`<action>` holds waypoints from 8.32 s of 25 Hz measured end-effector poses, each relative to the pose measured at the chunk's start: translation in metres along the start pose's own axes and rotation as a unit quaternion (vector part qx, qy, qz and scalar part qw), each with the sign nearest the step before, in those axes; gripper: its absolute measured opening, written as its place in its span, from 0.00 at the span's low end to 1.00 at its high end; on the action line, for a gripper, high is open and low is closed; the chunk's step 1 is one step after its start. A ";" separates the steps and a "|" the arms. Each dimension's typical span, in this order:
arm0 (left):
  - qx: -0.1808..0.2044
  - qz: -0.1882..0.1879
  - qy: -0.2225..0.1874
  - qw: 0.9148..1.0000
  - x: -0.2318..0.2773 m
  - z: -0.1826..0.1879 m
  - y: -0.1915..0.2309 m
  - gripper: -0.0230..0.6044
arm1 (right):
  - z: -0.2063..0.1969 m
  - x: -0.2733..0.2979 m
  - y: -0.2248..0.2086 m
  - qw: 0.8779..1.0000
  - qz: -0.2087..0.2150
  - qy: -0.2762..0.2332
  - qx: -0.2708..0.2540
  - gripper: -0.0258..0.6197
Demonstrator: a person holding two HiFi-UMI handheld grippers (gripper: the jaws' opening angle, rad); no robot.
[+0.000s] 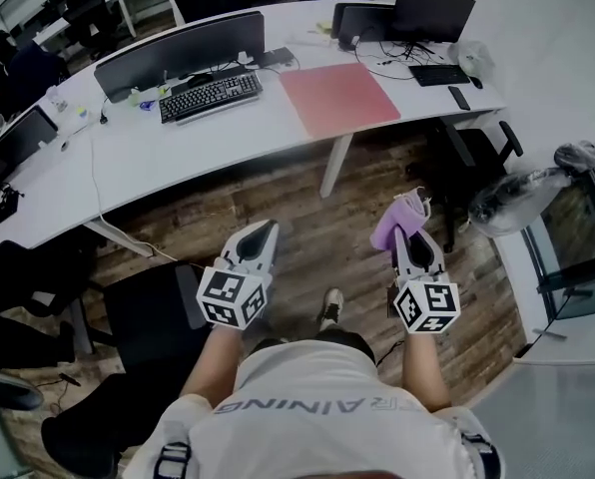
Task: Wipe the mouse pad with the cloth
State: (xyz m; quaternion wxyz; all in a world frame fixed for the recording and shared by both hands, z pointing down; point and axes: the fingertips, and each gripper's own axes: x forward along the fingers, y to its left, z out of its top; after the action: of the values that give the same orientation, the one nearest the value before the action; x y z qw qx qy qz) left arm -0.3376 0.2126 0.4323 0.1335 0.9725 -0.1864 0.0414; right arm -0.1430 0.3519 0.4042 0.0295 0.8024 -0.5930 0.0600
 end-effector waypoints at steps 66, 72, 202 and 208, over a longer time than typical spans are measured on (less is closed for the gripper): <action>-0.077 0.151 -0.007 0.986 0.412 0.080 0.330 0.09 | 0.010 0.605 -0.121 0.979 0.177 0.100 -0.022 0.19; -0.078 0.199 -0.013 0.977 0.410 0.085 0.341 0.09 | -0.005 0.643 -0.098 0.962 0.237 0.131 -0.030 0.19; -0.078 0.261 -0.018 0.962 0.416 0.092 0.328 0.09 | -0.193 0.726 -0.029 0.875 0.351 0.327 -0.066 0.19; -0.088 0.250 -0.006 0.964 0.392 0.075 0.332 0.09 | -0.244 0.726 -0.017 0.867 0.314 0.382 -0.057 0.19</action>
State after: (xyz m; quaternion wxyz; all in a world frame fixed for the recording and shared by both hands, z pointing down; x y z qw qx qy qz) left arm -0.0960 -0.2433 0.4922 0.2026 0.8795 -0.4275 0.0512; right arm 0.0685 -0.3028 0.7416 0.2791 0.4849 -0.7586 0.3339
